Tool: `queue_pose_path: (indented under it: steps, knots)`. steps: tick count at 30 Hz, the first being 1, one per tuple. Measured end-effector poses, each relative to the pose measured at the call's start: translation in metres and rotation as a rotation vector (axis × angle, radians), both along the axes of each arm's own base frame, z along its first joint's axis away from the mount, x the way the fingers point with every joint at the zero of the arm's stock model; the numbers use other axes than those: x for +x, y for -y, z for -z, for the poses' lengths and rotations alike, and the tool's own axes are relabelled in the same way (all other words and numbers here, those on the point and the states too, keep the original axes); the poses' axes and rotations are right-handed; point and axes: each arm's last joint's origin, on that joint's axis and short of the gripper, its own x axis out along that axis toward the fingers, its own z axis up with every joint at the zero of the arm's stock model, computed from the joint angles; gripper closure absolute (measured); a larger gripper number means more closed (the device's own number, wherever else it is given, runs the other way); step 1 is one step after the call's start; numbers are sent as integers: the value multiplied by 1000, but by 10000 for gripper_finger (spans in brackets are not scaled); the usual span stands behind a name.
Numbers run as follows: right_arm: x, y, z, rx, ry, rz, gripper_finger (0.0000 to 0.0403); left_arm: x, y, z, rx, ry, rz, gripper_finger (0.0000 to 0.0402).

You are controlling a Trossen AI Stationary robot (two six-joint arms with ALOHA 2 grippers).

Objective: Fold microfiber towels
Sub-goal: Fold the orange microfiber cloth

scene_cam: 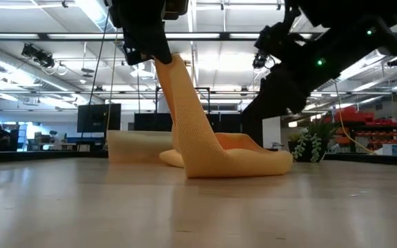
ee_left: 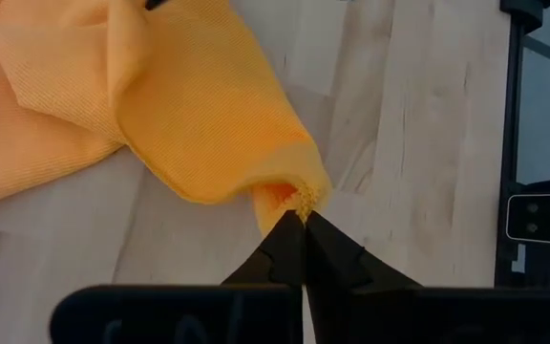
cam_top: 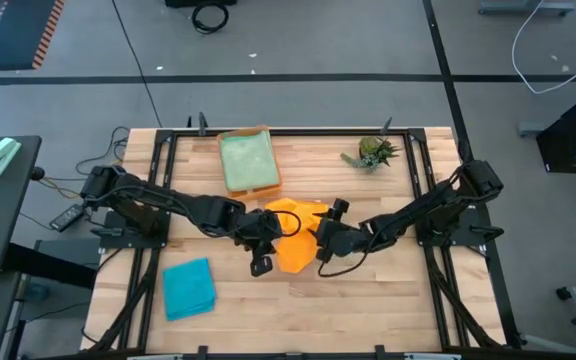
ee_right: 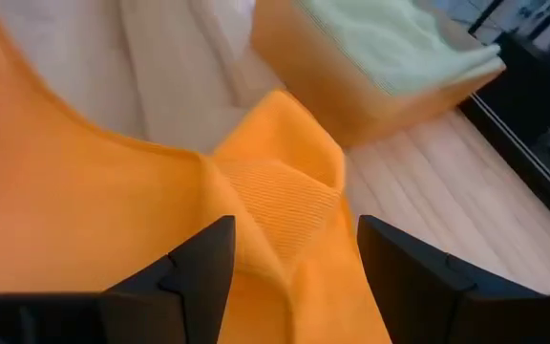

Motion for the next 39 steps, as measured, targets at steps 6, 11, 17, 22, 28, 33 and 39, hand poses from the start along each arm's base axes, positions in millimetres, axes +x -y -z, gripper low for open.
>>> queue_pose_path:
  steps: [6, 11, 17, 22, 28, 33, 39]
  knots:
    - [2, 11, 4, 61, -33, -2, 195, 0, 0, 0, 1, -1, 0, 377]
    - [-2, 7, 4, 58, -73, -33, 220, 0, 0, 0, 0, -1, 0, 394]
    - [-8, -2, -1, -44, -145, -138, 222, 0, 0, 0, 2, -4, 1, 377]
    - [-10, 1, 9, -198, -298, -235, 222, 0, 0, 0, 8, -2, 9, 392]
    - [-5, 12, 8, -315, -360, -269, 222, 0, 0, 0, 7, -1, 8, 379]
    - [-3, 20, 8, -337, -394, -328, 222, 0, 0, 0, 15, 2, 20, 386]
    - [8, 28, 6, -350, -339, -397, 222, 1, -4, 0, 16, 3, 9, 387]
